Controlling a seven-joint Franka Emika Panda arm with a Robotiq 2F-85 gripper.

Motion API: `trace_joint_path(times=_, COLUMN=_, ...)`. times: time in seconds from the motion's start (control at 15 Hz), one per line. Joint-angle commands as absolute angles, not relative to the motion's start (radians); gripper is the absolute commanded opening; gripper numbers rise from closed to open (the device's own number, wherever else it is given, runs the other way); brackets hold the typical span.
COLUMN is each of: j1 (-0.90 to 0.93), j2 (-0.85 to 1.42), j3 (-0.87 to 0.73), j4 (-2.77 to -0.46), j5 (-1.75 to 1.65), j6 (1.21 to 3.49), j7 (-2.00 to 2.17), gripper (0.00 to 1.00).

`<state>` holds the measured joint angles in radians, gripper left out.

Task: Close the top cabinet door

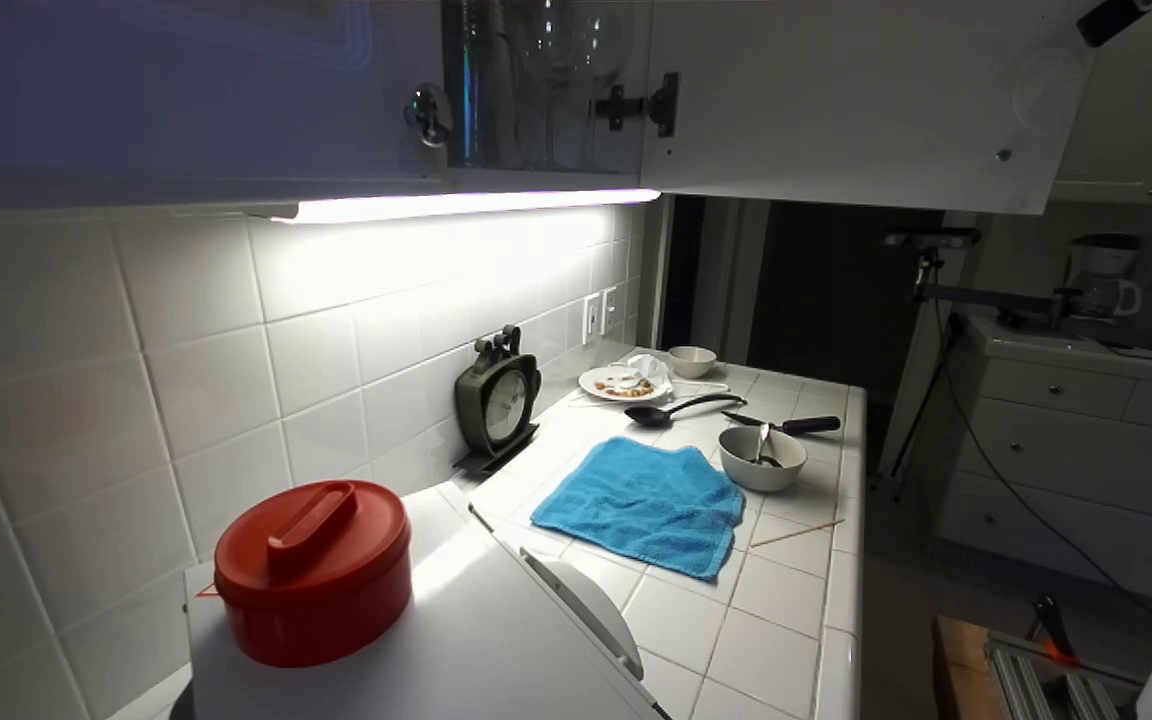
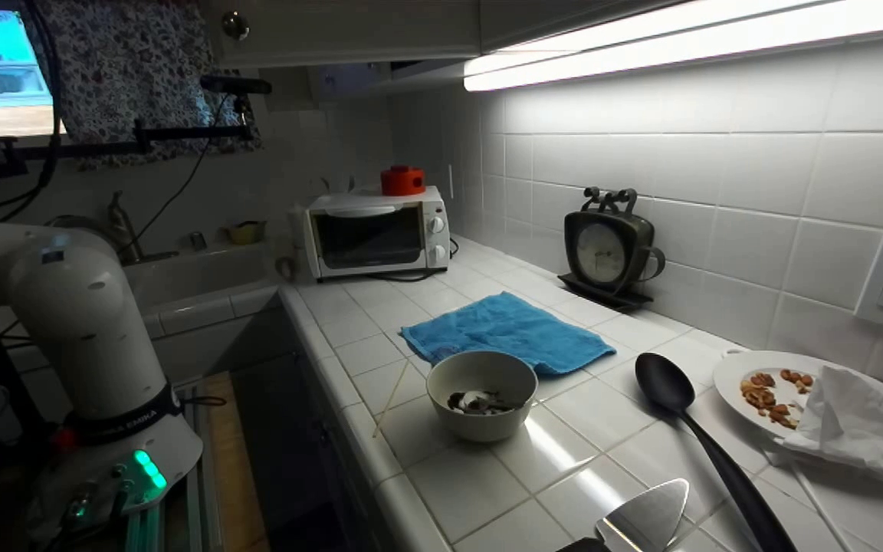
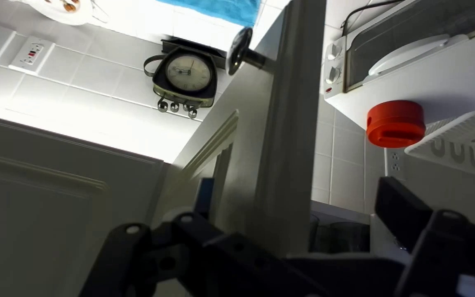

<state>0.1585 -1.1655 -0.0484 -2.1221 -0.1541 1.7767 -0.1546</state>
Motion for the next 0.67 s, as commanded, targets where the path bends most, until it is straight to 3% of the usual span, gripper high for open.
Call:
trace_joint_path(times=0.0, j1=0.179, j2=-1.125, j3=-0.042, j4=-2.12, j5=-0.108, j6=1.814, j7=-0.191, gripper=1.0)
trace_joint_path(times=0.6, j1=0.242, j2=-1.028, j3=-0.02, j4=-2.104, j5=-0.061, j6=1.879, j7=-0.248, gripper=1.0)
